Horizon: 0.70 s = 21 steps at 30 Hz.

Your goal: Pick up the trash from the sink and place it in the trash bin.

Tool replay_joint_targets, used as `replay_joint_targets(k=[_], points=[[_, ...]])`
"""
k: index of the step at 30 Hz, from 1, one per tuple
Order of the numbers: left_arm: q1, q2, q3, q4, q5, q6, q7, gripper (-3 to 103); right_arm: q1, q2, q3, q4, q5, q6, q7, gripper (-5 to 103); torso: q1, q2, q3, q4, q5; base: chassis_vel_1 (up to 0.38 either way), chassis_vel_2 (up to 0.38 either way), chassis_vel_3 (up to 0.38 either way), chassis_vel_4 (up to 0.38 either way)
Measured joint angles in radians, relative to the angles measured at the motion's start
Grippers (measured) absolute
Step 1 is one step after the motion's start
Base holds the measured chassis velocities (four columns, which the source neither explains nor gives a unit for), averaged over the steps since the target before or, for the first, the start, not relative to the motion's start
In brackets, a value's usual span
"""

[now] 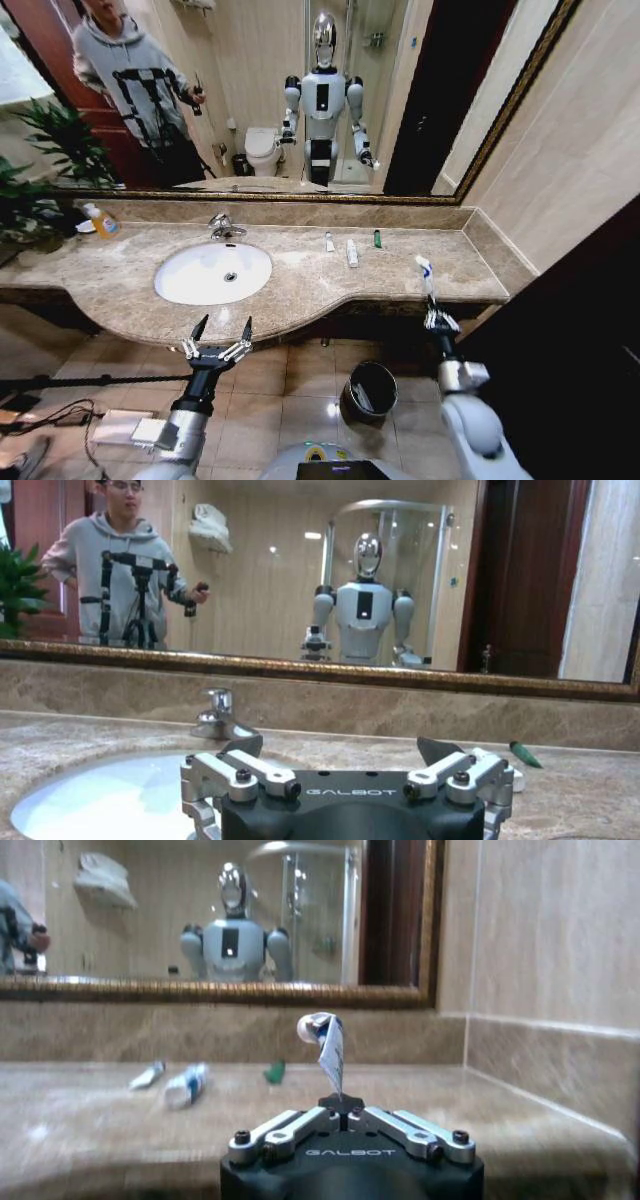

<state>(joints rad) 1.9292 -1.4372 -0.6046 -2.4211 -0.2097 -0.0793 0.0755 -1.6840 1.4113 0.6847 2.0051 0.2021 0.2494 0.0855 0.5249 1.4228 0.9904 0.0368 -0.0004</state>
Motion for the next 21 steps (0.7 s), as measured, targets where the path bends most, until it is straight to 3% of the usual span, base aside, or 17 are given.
replay_joint_targets(k=[13,21], points=[[0.0,0.0,0.0,0.0,0.0,0.0,0.0,100,-0.172,0.052,-0.051,-0.164,-0.046,0.229,0.022,0,0.0,0.0,0.0,0.0,0.0002,0.0,0.0,0.0,0.0],[0.0,0.0,0.0,0.0,0.0,0.0,0.0,100,-0.157,0.073,-0.082,-0.307,-0.103,0.263,0.043,0,0.0,0.0,0.0,0.0,0.0004,0.0,0.0,0.0,0.0]])
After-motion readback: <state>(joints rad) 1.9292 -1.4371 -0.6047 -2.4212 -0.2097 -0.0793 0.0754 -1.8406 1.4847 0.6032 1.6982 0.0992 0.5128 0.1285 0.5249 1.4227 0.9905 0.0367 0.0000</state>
